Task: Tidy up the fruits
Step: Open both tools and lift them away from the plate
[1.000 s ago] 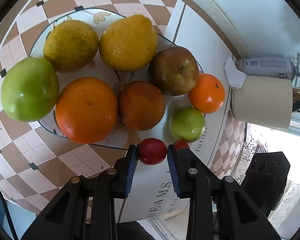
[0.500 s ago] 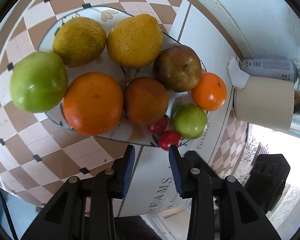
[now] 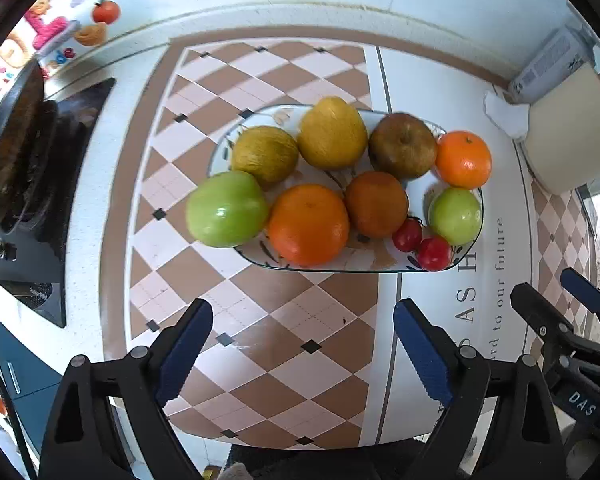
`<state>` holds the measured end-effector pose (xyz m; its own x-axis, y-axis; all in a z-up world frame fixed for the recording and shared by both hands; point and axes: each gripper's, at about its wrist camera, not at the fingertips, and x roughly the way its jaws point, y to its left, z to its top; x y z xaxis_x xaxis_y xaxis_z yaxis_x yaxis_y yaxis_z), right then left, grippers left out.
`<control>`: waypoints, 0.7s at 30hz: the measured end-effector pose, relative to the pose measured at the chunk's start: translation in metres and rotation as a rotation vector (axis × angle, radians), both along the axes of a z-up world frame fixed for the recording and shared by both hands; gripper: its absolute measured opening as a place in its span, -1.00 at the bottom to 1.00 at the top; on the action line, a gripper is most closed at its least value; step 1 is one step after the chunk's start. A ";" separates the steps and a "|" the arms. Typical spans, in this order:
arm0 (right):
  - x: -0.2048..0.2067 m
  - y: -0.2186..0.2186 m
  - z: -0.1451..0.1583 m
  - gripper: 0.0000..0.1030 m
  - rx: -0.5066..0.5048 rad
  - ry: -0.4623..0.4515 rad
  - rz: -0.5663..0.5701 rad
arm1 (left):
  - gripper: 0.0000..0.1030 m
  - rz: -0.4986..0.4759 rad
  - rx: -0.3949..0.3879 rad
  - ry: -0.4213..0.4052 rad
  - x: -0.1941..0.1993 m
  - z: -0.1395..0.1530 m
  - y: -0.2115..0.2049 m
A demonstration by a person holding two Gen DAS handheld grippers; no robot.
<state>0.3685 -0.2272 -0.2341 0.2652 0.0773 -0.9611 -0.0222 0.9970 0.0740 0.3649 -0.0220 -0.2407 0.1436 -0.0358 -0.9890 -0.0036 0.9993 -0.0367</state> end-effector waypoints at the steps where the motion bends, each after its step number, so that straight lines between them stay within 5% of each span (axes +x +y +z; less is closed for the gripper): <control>1: -0.003 0.001 0.005 0.85 0.001 -0.008 -0.001 | 0.82 0.006 0.004 -0.016 -0.002 0.004 0.000; 13: -0.078 0.017 0.086 0.86 -0.012 -0.185 -0.094 | 0.82 -0.040 0.038 -0.257 -0.063 0.083 0.018; 21: -0.151 0.035 0.142 0.86 -0.032 -0.299 -0.121 | 0.82 -0.063 0.011 -0.347 -0.124 0.119 0.035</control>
<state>0.2170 -0.1925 -0.0917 0.5417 -0.0015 -0.8406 0.0811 0.9954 0.0506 0.2414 0.0127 -0.1212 0.4693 -0.0447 -0.8819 0.0689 0.9975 -0.0139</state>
